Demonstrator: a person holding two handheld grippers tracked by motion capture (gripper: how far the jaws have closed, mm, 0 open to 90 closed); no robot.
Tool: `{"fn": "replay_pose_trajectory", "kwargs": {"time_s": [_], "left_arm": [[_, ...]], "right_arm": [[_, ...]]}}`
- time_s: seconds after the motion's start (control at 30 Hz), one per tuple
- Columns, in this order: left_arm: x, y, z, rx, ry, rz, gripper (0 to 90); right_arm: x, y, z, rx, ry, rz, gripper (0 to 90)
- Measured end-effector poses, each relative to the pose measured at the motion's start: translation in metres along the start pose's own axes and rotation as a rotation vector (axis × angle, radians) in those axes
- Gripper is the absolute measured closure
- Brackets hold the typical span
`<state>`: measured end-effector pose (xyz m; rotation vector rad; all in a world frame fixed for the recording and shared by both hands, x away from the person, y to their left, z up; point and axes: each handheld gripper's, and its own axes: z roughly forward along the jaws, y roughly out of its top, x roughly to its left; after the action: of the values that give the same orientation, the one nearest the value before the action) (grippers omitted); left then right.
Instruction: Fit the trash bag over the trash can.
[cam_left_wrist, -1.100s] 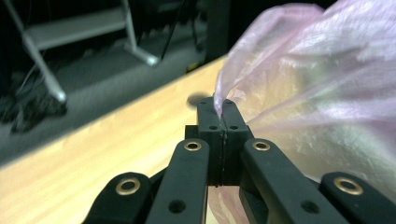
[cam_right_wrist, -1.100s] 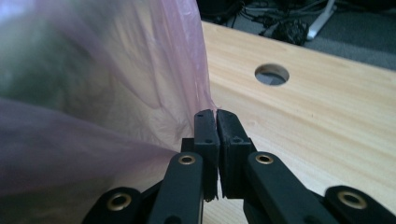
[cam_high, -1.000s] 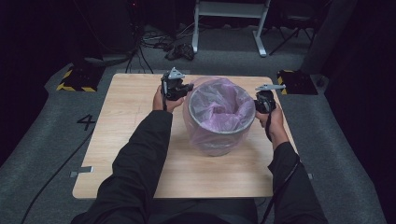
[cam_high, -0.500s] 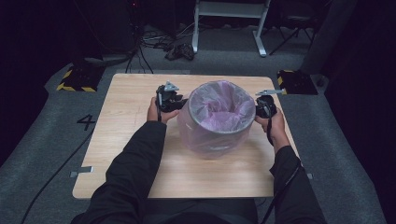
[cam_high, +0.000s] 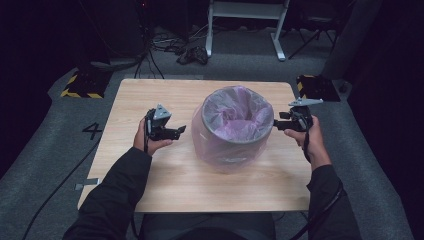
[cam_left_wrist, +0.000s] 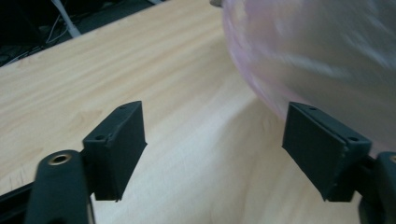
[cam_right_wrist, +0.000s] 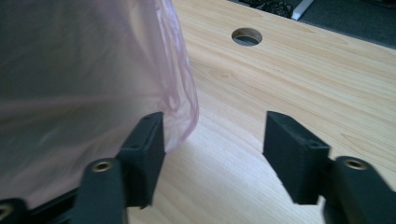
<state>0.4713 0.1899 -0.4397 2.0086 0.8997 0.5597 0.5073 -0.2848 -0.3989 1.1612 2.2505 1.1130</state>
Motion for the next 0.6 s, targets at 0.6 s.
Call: {"fn": "replay_pose_trajectory", "kwargs": {"time_s": [0.6], "left_arm": [[-0.045, -0.083, -0.046, 0.133, -0.108, 0.102, 19.3]], "right_arm": [[0.033, 0.044, -0.082, -0.218, 0.056, -0.132, 32.4]]}}
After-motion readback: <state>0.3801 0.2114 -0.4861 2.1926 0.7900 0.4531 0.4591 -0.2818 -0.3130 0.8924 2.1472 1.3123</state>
